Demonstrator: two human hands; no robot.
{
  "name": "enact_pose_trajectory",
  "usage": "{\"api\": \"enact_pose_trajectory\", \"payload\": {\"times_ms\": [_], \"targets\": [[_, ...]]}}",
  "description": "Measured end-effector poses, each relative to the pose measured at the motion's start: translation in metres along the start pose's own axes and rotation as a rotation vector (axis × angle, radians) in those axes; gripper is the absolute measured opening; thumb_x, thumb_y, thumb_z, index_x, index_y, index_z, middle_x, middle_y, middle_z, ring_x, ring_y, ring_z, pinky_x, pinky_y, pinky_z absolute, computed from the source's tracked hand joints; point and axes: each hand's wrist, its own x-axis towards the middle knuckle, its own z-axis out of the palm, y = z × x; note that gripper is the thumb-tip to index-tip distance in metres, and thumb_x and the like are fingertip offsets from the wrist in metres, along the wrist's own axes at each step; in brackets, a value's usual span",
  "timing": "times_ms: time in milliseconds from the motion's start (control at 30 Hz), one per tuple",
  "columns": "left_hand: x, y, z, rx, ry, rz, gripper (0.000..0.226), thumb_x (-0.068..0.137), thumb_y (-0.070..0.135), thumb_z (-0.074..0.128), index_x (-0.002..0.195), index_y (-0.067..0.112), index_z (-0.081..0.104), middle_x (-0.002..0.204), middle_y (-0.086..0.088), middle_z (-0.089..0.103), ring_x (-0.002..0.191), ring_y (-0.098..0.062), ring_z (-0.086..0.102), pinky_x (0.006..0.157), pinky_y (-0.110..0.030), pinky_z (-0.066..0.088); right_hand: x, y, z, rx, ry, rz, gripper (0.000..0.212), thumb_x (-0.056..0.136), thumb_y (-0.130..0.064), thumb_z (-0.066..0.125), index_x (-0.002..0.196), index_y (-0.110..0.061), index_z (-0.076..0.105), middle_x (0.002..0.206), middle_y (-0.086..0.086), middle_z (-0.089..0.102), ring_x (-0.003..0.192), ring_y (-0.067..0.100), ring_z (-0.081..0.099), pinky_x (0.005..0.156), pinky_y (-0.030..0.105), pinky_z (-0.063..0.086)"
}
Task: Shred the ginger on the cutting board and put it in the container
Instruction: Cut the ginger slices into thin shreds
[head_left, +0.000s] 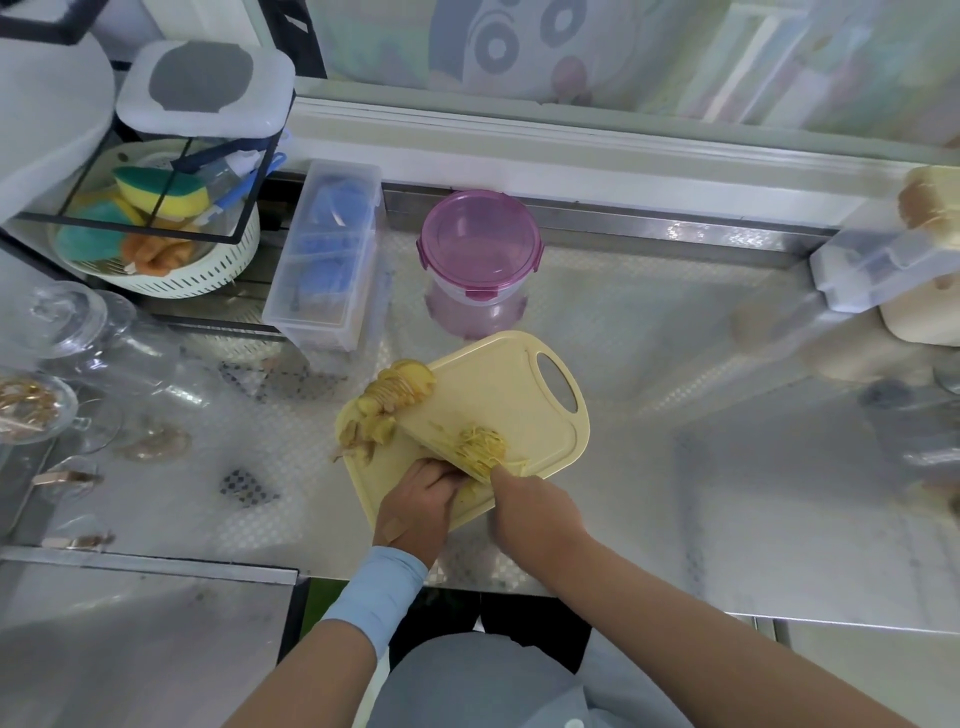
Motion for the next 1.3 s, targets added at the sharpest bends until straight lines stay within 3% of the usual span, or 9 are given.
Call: {"api": "enact_pose_trajectory", "payload": {"times_ms": [133,300,467,700,833,1033,1133,1300], "targets": [[0.000,0.000,-0.001,0.012,0.007,0.017,0.028,0.087,0.018,0.049,0.093,0.013,0.075,0.094,-0.002,0.069,0.094,-0.018,0.054,0.064,-0.031,0.054,-0.006,0.004,-0.001,-0.004,0.025,-0.019,0.014,0.092,-0.012,0.041,0.099,-0.021,0.032,0.075,0.004,0.049,0.063,0.027,0.048,0.053,0.032,0.037],[0.001,0.000,0.002,0.018,0.058,0.013,0.026,0.086,0.016,0.049,0.086,0.012,0.075,0.091,-0.004,0.070,0.093,-0.020,0.054,0.069,-0.031,0.051,-0.027,0.024,0.009,-0.001,0.089,-0.003,0.014,0.098,-0.026,0.044,0.107,-0.025,0.035,0.066,-0.001,0.044,0.051,0.015,0.037,0.047,0.030,0.026],[0.001,0.001,0.001,0.010,0.049,0.016,0.027,0.089,0.019,0.049,0.089,0.013,0.075,0.094,-0.003,0.069,0.096,-0.018,0.054,0.072,-0.025,0.046,-0.021,0.019,0.011,-0.006,0.061,-0.001,0.014,0.097,-0.021,0.042,0.109,-0.023,0.035,0.066,0.002,0.043,0.051,0.016,0.036,0.045,0.030,0.022],[0.001,0.002,0.000,0.009,0.049,0.007,0.027,0.089,0.020,0.049,0.090,0.013,0.076,0.093,-0.001,0.069,0.094,-0.017,0.054,0.067,-0.027,0.050,-0.005,0.007,0.003,-0.004,0.022,-0.020,0.019,0.092,-0.009,0.042,0.094,-0.021,0.028,0.072,0.005,0.046,0.061,0.027,0.047,0.053,0.034,0.039],[0.000,0.000,0.003,0.011,0.046,-0.010,0.026,0.088,0.019,0.050,0.088,0.013,0.075,0.092,-0.002,0.069,0.093,-0.018,0.054,0.065,-0.029,0.053,-0.015,0.016,0.007,-0.014,0.057,-0.018,0.013,0.093,-0.016,0.042,0.102,-0.021,0.033,0.068,0.001,0.043,0.054,0.021,0.038,0.046,0.031,0.025],[-0.001,-0.001,0.006,0.004,0.075,0.009,0.025,0.087,0.015,0.051,0.087,0.010,0.075,0.093,-0.005,0.069,0.094,-0.019,0.054,0.071,-0.028,0.049,-0.026,0.024,0.010,-0.045,0.081,-0.001,0.014,0.099,-0.021,0.044,0.111,-0.025,0.039,0.067,-0.003,0.043,0.049,0.015,0.034,0.042,0.030,0.020],[-0.002,0.001,0.004,-0.001,0.052,-0.021,0.025,0.087,0.018,0.051,0.089,0.013,0.075,0.094,-0.002,0.068,0.094,-0.017,0.054,0.067,-0.028,0.051,-0.014,0.014,0.009,-0.059,0.028,-0.020,0.016,0.098,-0.013,0.041,0.113,-0.019,0.039,0.071,0.000,0.043,0.057,0.021,0.043,0.047,0.031,0.029],[0.000,0.000,0.001,-0.006,0.040,-0.006,0.025,0.087,0.017,0.052,0.094,0.015,0.075,0.096,0.000,0.068,0.095,-0.017,0.055,0.066,-0.028,0.052,-0.003,0.004,-0.002,-0.024,0.008,-0.032,0.018,0.091,-0.007,0.042,0.095,-0.020,0.029,0.071,0.002,0.041,0.066,0.031,0.048,0.056,0.034,0.037]]}}
